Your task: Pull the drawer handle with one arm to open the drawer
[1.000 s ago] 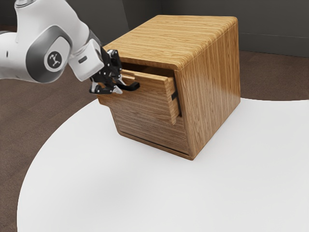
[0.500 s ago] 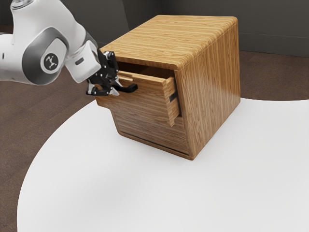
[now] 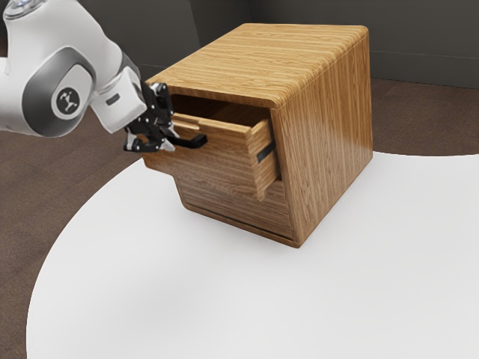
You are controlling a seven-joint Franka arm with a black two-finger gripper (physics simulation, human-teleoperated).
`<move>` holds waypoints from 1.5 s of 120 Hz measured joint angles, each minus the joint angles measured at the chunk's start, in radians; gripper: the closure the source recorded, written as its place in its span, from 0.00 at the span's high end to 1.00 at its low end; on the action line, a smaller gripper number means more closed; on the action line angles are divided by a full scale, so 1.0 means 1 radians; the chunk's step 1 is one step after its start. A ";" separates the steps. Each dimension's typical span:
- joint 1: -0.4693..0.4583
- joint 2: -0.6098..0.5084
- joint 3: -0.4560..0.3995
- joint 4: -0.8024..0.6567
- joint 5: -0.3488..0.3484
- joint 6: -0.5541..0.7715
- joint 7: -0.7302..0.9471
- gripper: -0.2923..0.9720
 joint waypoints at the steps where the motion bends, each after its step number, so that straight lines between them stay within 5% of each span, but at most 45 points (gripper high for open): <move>1: 0.000 -0.001 0.000 -0.001 0.000 0.000 0.000 0.26; 180: 0.000 -0.232 0.031 -0.232 -0.016 0.015 -0.024 0.25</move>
